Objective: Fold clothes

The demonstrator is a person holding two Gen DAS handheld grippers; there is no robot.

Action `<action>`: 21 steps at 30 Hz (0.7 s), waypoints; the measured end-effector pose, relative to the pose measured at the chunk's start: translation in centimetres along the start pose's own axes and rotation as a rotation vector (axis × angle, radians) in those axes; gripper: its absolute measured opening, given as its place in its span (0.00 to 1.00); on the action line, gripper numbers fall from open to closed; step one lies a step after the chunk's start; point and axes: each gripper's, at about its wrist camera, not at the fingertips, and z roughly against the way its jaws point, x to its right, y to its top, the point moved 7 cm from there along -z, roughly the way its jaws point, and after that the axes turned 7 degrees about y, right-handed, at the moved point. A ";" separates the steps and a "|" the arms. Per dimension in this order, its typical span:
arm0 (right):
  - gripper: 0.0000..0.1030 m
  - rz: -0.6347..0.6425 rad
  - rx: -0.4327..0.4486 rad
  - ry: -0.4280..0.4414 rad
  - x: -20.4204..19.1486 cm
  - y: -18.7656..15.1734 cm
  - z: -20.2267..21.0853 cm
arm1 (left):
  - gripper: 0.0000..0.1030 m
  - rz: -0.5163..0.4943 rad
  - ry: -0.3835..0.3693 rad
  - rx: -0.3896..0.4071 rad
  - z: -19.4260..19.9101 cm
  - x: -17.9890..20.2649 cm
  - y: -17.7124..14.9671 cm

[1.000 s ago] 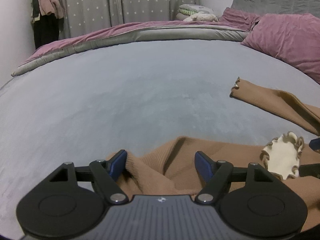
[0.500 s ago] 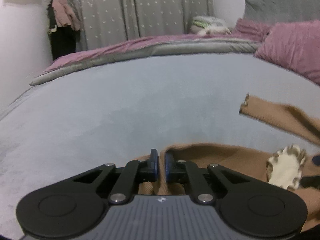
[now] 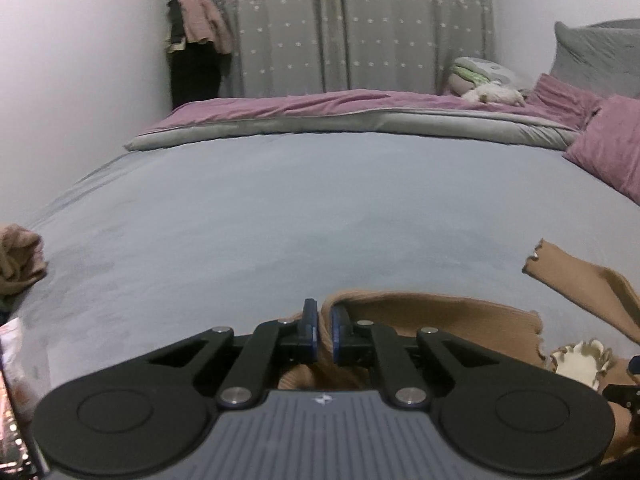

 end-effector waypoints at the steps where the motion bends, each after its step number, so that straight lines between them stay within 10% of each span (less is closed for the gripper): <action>1: 0.45 -0.004 0.001 -0.002 0.1 0.0 0.1 | 0.08 0.006 0.011 -0.008 0.2 -0.3 0.0; 21: 0.51 -0.094 0.016 -0.059 2.6 0.1 2.0 | 0.17 -0.144 0.008 -0.382 0.8 -1.7 -5.4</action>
